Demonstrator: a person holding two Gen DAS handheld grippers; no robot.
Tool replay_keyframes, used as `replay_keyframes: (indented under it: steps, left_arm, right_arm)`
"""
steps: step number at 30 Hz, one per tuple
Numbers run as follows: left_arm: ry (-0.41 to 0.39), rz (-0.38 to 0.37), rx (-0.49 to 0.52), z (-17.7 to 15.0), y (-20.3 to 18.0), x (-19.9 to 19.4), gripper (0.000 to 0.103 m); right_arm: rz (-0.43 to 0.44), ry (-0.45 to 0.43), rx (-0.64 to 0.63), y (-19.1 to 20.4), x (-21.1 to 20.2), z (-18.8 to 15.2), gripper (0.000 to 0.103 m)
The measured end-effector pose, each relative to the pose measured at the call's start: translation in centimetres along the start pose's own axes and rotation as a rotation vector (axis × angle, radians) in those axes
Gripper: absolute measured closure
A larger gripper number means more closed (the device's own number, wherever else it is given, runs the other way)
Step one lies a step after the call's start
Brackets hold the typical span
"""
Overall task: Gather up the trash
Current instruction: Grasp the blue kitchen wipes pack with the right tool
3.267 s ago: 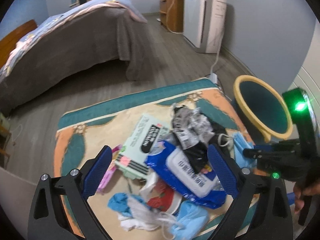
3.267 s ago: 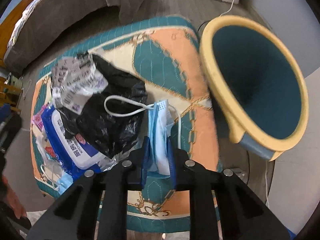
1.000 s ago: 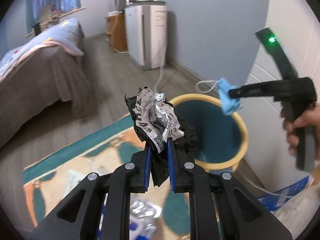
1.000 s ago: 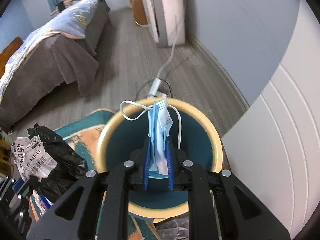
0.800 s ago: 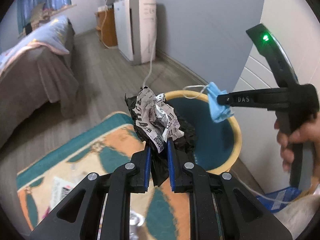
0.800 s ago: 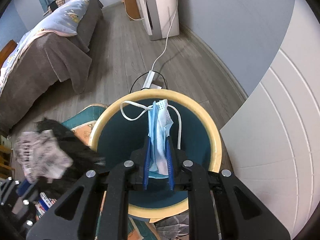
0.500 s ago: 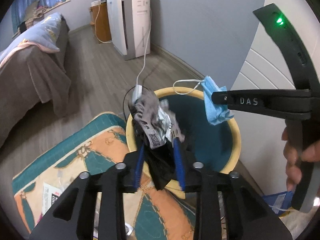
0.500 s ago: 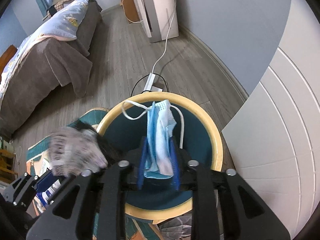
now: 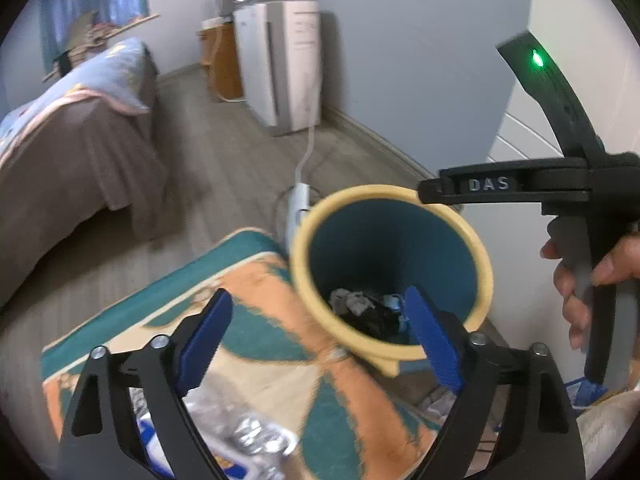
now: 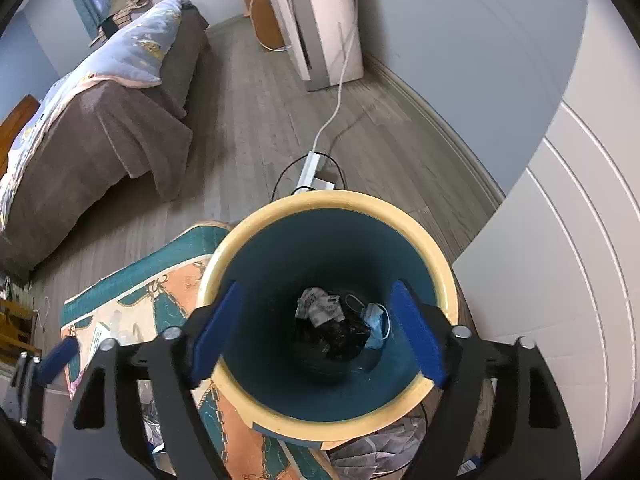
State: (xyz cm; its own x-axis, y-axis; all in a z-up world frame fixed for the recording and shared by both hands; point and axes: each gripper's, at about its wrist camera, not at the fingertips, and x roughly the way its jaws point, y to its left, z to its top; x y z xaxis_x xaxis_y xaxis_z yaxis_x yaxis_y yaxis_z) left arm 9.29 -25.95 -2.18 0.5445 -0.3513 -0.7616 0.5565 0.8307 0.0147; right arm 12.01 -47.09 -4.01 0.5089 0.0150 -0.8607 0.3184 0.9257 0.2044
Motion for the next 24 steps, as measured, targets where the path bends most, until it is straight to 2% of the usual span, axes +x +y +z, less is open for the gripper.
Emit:
replay_keyframes:
  steps: [5,10,14,18,24]
  left_arm:
    - [-0.008,0.048,-0.074,-0.8,4.3,-3.2,0.012]
    - [-0.031,0.186,-0.091,-2.2,9.2,-7.4,0.009]
    - [-0.023,0.232,-0.145,-3.8,12.2,-9.6,0.009]
    - [-0.031,0.287,-0.191,-6.1,14.6,-11.6,0.007]
    - [-0.044,0.365,-0.324,-10.1,18.7,-13.2,0.007]
  right_arm:
    - [0.020,-0.025,-0.035,2.0,-0.9,0.0,0.014]
    - [0.045,-0.044,-0.079,4.5,-1.6,-0.1,0.010]
    - [0.064,-0.036,-0.104,6.8,-1.7,-0.5,0.008]
    - [0.078,-0.027,-0.152,9.5,-2.2,-1.1,0.006]
    - [0.113,0.001,-0.201,13.5,-2.7,-3.6,0.006]
